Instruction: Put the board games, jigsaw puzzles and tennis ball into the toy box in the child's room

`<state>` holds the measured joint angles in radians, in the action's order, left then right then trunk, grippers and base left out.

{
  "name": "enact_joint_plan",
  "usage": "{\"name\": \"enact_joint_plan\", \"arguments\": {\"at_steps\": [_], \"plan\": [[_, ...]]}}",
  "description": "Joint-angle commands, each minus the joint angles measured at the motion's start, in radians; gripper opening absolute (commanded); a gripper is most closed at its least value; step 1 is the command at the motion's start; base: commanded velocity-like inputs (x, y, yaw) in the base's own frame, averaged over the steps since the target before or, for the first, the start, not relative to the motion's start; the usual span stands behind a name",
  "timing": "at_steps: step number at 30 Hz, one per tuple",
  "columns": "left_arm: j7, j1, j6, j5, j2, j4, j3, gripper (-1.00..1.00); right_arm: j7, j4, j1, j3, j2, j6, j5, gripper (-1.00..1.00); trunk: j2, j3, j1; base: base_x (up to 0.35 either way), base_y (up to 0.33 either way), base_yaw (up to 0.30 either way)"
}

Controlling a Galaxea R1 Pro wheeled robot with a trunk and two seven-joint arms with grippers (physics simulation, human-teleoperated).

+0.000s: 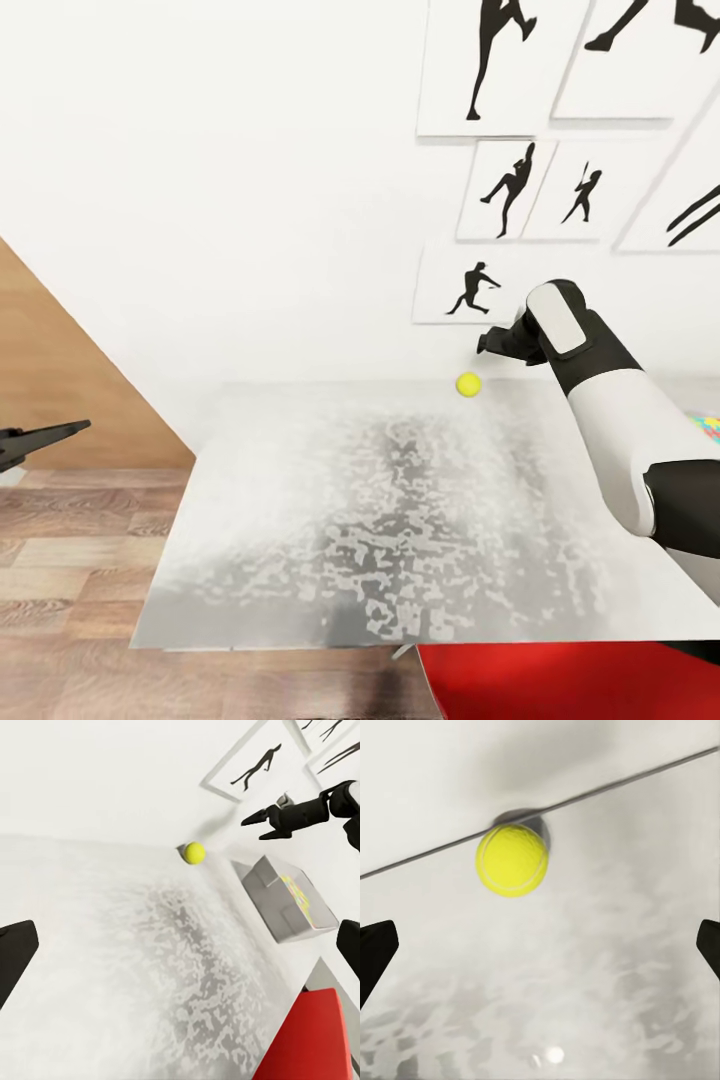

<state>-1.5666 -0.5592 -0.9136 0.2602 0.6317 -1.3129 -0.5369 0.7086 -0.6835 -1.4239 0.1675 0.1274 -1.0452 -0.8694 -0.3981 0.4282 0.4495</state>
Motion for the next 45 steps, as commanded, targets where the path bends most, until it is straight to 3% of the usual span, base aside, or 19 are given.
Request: {"name": "enact_joint_plan", "arguments": {"at_steps": [1,19,33,41,45], "plan": [[-0.004,-0.001,-0.010,-0.001,0.000,0.000,0.000,1.00,0.009,-0.001,-0.001,0.006,0.001,-0.002,-0.010,1.00,-0.002,0.003,0.000,0.000,0.000,0.000],[-0.004,0.000,-0.010,-0.002,0.002,0.000,-0.001,1.00,0.009,-0.001,-0.004,0.006,0.008,-0.002,-0.008,1.00,-0.002,0.033,0.000,0.000,0.000,0.000],[-0.004,-0.001,-0.008,-0.002,0.002,0.000,-0.002,1.00,0.010,0.002,-0.055,0.006,0.010,-0.002,-0.008,1.00,-0.002,0.056,0.000,0.000,0.000,0.000],[-0.004,-0.001,-0.008,-0.001,0.037,0.000,0.000,1.00,0.013,0.032,-0.112,0.006,-0.004,0.008,-0.003,1.00,-0.002,0.070,0.000,0.000,0.000,0.000],[-0.004,-0.001,-0.008,-0.001,0.042,0.000,0.000,1.00,0.012,0.067,-0.128,0.006,-0.006,0.061,0.038,1.00,-0.002,0.076,0.000,0.000,0.000,0.000]]}}
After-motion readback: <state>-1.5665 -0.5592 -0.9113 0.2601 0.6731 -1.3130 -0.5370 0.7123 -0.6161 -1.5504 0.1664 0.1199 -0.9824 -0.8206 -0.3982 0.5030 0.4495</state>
